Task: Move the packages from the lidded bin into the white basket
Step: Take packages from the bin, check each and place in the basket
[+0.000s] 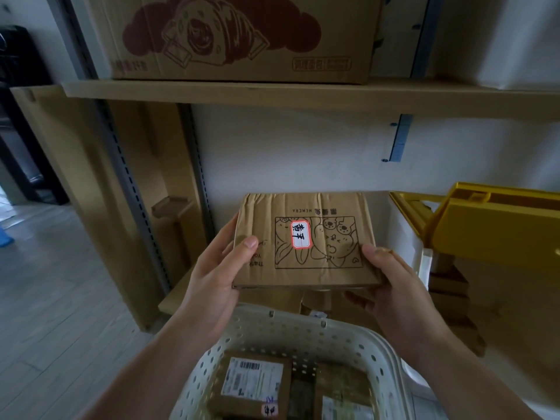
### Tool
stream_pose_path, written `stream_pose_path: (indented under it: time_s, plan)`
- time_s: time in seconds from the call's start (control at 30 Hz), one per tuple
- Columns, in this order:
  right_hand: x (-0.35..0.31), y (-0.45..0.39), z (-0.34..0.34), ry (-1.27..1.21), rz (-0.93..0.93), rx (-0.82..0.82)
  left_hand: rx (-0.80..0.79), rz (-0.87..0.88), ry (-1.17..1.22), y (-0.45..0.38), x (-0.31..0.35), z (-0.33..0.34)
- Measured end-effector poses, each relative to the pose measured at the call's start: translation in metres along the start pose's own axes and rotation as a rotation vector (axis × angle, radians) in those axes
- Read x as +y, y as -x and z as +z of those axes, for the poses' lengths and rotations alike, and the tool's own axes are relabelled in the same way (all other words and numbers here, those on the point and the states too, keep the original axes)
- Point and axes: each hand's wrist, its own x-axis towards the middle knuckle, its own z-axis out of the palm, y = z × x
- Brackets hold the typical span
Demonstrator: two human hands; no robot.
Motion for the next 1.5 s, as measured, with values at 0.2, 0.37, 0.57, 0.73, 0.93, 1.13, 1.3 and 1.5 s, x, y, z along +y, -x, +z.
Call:
stream_pose_path:
  time_s: [0.2, 0.37, 0.57, 0.73, 0.93, 1.13, 1.3, 1.5]
  plan:
    - [-0.001, 0.0, 0.004, -0.045, -0.026, 0.045, 0.027, 0.026, 0.006, 0.0, -0.001, 0.0]
    - [-0.004, -0.004, 0.016, -0.02, -0.01, 0.036, 0.053, 0.036, -0.004, 0.001, 0.005, -0.006]
    - [0.002, -0.005, 0.022, 0.032, 0.043, -0.01, 0.123, 0.011, -0.012, 0.005, 0.005, -0.012]
    - [0.002, -0.003, 0.023, 0.054, 0.02, -0.011, 0.14, 0.007, -0.033, 0.001, 0.004, -0.015]
    - [0.005, -0.008, 0.021, 0.05, 0.003, -0.004, 0.128, 0.031, -0.076, -0.006, 0.0, -0.017]
    - [0.01, -0.012, 0.018, 0.041, 0.013, -0.012, 0.112, 0.071, -0.117, -0.006, -0.004, -0.02]
    - [0.012, -0.015, 0.017, 0.043, -0.007, -0.044, 0.127, 0.063, -0.112, -0.009, -0.007, -0.023]
    - [0.012, -0.016, 0.014, -0.035, -0.057, -0.101, 0.18, 0.13, -0.39, -0.013, -0.019, -0.023]
